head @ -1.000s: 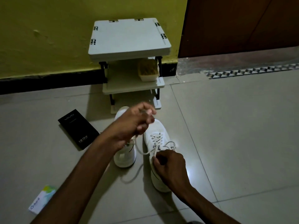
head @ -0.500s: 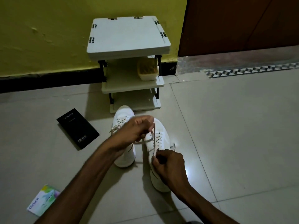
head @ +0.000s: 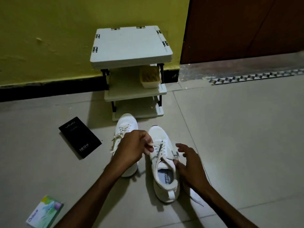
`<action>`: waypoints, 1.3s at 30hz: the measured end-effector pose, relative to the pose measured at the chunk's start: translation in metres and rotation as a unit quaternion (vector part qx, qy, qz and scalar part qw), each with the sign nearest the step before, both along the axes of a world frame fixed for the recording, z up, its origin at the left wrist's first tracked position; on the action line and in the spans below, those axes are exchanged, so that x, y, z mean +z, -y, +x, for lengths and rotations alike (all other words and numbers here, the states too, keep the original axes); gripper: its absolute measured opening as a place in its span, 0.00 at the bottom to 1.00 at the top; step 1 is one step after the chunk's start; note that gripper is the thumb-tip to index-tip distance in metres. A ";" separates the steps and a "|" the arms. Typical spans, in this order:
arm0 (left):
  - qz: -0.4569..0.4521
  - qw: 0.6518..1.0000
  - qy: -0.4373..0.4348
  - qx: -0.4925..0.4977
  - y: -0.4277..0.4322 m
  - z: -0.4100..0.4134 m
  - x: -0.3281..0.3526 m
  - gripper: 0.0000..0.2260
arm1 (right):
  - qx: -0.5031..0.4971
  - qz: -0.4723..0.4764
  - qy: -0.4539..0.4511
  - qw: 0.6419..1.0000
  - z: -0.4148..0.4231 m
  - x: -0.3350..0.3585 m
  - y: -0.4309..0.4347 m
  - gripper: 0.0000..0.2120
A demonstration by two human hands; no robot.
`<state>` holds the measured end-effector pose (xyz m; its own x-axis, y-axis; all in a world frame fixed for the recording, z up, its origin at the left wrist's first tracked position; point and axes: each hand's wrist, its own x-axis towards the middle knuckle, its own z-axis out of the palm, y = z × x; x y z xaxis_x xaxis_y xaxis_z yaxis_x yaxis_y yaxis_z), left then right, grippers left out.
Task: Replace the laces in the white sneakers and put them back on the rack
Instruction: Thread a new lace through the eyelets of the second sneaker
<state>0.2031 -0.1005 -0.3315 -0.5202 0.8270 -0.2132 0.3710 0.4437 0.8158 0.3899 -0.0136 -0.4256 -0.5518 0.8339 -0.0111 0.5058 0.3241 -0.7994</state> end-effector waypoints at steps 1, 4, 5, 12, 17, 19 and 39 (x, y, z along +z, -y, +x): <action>0.001 1.000 -0.023 -0.017 0.000 0.001 -0.003 0.13 | 0.033 -0.014 0.041 0.998 0.000 -0.002 -0.007 0.22; 0.014 0.992 -0.120 -0.023 -0.002 0.001 -0.011 0.10 | 0.106 -0.004 0.159 0.982 -0.005 0.001 -0.022 0.18; 0.025 0.991 -0.133 -0.013 -0.003 0.002 -0.011 0.09 | 0.114 -0.011 0.177 0.978 -0.007 0.003 -0.024 0.16; 0.015 0.997 -0.078 0.012 -0.006 0.011 -0.009 0.11 | 0.102 0.005 0.227 0.969 -0.013 0.016 -0.029 0.08; 0.009 0.993 -0.113 -0.034 -0.001 0.008 -0.017 0.10 | 0.093 -0.017 0.178 0.979 -0.012 0.028 -0.024 0.05; 0.011 0.990 -0.126 -0.060 0.000 0.014 -0.021 0.09 | 0.082 0.000 0.155 0.984 -0.009 0.037 -0.017 0.05; 0.092 0.972 -0.215 -0.015 0.008 0.059 -0.072 0.13 | 0.080 -0.059 0.068 0.993 -0.006 0.013 -0.016 0.04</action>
